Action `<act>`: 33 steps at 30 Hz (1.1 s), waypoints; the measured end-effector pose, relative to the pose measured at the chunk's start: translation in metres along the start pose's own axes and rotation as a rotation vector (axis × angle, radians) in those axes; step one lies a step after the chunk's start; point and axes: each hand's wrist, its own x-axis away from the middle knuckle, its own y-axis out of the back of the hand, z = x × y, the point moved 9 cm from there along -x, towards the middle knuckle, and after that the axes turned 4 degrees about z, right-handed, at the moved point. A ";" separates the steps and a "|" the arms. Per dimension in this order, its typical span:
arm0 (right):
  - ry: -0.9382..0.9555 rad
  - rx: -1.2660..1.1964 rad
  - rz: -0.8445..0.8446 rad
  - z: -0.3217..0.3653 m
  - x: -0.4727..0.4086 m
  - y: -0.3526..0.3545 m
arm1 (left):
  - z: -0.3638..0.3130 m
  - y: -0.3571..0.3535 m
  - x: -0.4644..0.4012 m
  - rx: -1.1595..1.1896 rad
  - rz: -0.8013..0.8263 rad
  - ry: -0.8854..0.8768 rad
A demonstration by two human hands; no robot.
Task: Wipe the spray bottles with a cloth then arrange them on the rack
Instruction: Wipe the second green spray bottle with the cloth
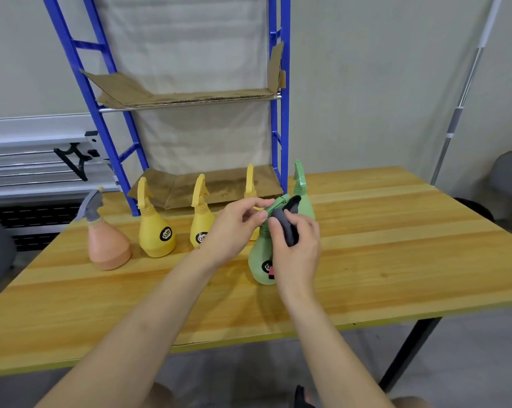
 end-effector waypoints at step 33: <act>0.218 0.123 0.032 0.003 -0.003 0.007 | -0.020 -0.003 0.010 -0.284 -0.063 -0.217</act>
